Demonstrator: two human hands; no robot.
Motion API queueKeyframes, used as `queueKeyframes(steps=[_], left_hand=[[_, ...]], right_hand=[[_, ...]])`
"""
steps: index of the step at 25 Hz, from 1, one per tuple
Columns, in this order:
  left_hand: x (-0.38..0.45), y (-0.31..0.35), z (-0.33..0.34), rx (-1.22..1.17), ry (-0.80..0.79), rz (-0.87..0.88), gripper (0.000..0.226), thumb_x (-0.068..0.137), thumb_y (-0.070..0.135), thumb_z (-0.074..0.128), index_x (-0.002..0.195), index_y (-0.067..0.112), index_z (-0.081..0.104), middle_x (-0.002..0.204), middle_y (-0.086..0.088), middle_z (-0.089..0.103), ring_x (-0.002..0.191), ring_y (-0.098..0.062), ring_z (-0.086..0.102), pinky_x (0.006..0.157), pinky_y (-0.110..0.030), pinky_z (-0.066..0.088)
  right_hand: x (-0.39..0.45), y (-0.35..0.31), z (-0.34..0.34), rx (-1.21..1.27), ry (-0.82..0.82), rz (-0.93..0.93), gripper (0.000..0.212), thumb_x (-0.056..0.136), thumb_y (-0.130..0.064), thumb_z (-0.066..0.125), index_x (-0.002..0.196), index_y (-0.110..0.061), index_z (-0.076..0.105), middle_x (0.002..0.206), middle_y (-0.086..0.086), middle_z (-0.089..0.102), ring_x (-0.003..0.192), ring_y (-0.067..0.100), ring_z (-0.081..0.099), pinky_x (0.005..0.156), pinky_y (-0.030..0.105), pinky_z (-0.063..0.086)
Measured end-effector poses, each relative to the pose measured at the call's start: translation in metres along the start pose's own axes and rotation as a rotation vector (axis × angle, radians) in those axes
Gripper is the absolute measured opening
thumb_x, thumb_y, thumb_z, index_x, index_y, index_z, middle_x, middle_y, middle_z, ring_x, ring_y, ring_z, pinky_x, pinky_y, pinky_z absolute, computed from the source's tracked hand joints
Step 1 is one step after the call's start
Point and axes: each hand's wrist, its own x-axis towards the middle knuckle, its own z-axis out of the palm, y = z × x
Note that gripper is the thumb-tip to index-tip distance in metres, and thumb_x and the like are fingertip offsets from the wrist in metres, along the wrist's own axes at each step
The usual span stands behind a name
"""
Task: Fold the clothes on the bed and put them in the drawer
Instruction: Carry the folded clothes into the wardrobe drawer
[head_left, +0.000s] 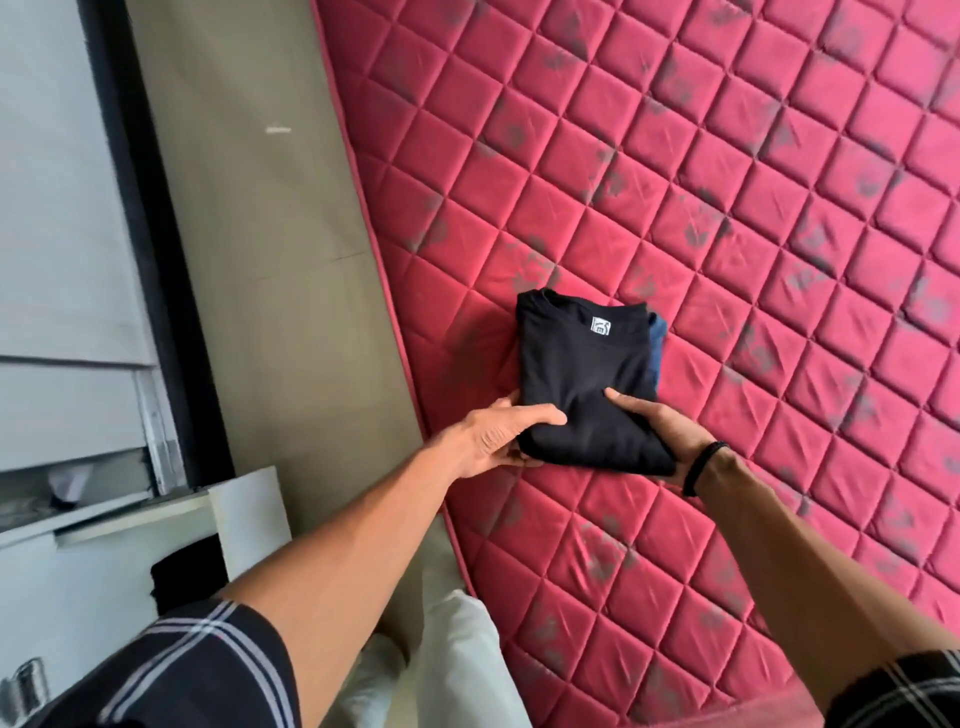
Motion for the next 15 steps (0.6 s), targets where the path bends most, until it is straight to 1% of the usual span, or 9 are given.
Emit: queueKeyframes(steps=[2,3,4,6,7,9,11,13,15], left_hand=[[-0.013,-0.012,-0.015,-0.039,-0.009,0.020,0.075,0.067,0.040,0.091,0.133,0.027,0.058,0.125,-0.006,0.071,0.101,-0.019,0.068,0.076,-0.035,0.060],[-0.019,-0.021,-0.023,-0.075,-0.006,0.030,0.082,0.064,0.048,0.092,0.136,0.028,0.058,0.126,-0.002,0.072,0.106,-0.018,0.069,0.081,-0.035,0.060],[-0.027,-0.030,-0.034,-0.136,-0.012,0.044,0.084,0.063,0.056,0.092,0.137,0.029,0.061,0.127,0.000,0.072,0.114,-0.019,0.069,0.092,-0.038,0.058],[-0.042,-0.045,-0.056,-0.340,-0.017,0.080,0.074,0.074,0.060,0.084,0.136,0.024,0.066,0.133,-0.003,0.069,0.126,-0.024,0.064,0.112,-0.046,0.047],[-0.053,-0.053,-0.072,-0.459,0.017,0.103,0.068,0.082,0.057,0.080,0.137,0.020,0.065,0.135,-0.005,0.068,0.128,-0.024,0.063,0.115,-0.045,0.045],[-0.078,-0.065,-0.099,-0.641,0.125,0.114,0.054,0.093,0.046,0.071,0.137,0.015,0.065,0.132,-0.007,0.070,0.123,-0.024,0.066,0.108,-0.040,0.051],[-0.111,-0.089,-0.133,-0.733,0.212,0.126,0.042,0.098,0.037,0.067,0.133,0.015,0.066,0.123,-0.006,0.074,0.114,-0.023,0.071,0.089,-0.033,0.059],[-0.147,-0.121,-0.173,-0.844,0.278,0.183,0.037,0.098,0.030,0.068,0.133,0.017,0.066,0.118,-0.005,0.076,0.104,-0.020,0.075,0.074,-0.030,0.061],[-0.184,-0.176,-0.226,-0.984,0.378,0.266,0.037,0.099,0.023,0.068,0.135,0.017,0.063,0.120,-0.005,0.075,0.103,-0.019,0.075,0.078,-0.029,0.062]], right_hand=[[0.005,0.007,0.014,-0.106,0.016,-0.066,0.058,0.084,-0.022,0.077,0.134,0.004,0.062,0.133,0.021,0.066,0.102,0.025,0.073,0.099,0.040,0.057],[0.007,0.009,0.021,-0.135,0.027,-0.101,0.055,0.084,-0.018,0.076,0.132,0.004,0.062,0.132,0.022,0.066,0.102,0.025,0.073,0.099,0.040,0.056],[0.007,0.011,0.033,-0.182,0.031,-0.122,0.051,0.085,-0.015,0.076,0.131,0.003,0.064,0.131,0.022,0.067,0.103,0.026,0.072,0.100,0.040,0.056],[0.003,0.020,0.065,-0.294,0.005,-0.110,0.051,0.082,-0.015,0.078,0.129,0.000,0.066,0.128,0.020,0.069,0.106,0.026,0.072,0.100,0.040,0.057],[0.004,0.027,0.087,-0.357,-0.022,-0.079,0.053,0.080,-0.015,0.079,0.129,-0.001,0.066,0.126,0.019,0.070,0.106,0.027,0.072,0.098,0.039,0.058],[0.007,0.043,0.128,-0.445,-0.072,-0.016,0.052,0.080,-0.014,0.078,0.129,-0.002,0.066,0.120,0.018,0.073,0.100,0.026,0.074,0.090,0.036,0.061],[0.008,0.064,0.183,-0.591,-0.133,0.038,0.046,0.084,-0.013,0.075,0.128,-0.003,0.067,0.118,0.017,0.074,0.095,0.026,0.075,0.083,0.034,0.062],[0.013,0.086,0.239,-0.762,-0.227,0.086,0.041,0.090,-0.013,0.071,0.130,-0.006,0.066,0.120,0.016,0.073,0.100,0.028,0.075,0.082,0.035,0.062],[0.029,0.128,0.310,-0.958,-0.340,0.148,0.040,0.092,-0.014,0.071,0.132,-0.010,0.065,0.123,0.015,0.072,0.108,0.031,0.072,0.090,0.040,0.060]])
